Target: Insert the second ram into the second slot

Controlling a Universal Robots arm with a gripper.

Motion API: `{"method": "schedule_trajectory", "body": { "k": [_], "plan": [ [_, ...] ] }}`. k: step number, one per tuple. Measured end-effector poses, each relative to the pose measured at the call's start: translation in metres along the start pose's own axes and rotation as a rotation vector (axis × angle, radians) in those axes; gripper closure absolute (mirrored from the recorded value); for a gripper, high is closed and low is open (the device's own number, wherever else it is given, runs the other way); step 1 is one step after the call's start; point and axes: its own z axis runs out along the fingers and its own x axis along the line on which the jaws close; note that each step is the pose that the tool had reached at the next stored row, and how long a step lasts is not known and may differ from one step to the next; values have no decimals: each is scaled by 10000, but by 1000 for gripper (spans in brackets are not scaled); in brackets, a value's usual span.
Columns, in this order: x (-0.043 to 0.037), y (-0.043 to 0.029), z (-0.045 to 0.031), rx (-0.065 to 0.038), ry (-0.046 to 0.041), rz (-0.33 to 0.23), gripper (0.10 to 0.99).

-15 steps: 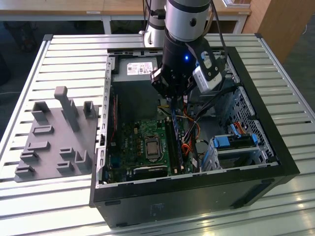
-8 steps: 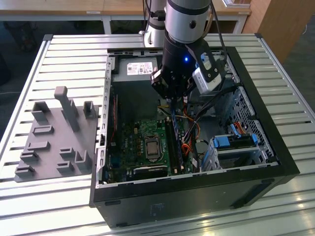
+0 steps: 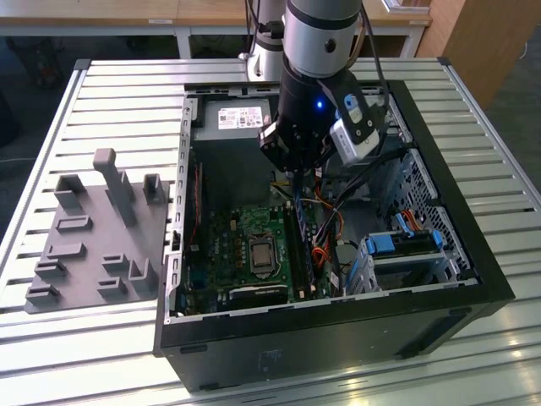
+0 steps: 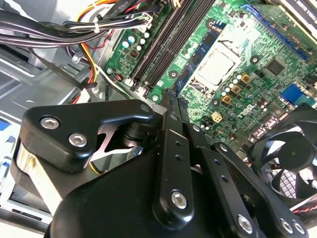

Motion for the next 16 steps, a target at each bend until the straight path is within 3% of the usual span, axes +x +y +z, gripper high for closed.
{"method": "schedule_trajectory", "body": {
  "k": [16],
  "plan": [
    [0,-2,53,-2,47,1,973]
  ]
}}
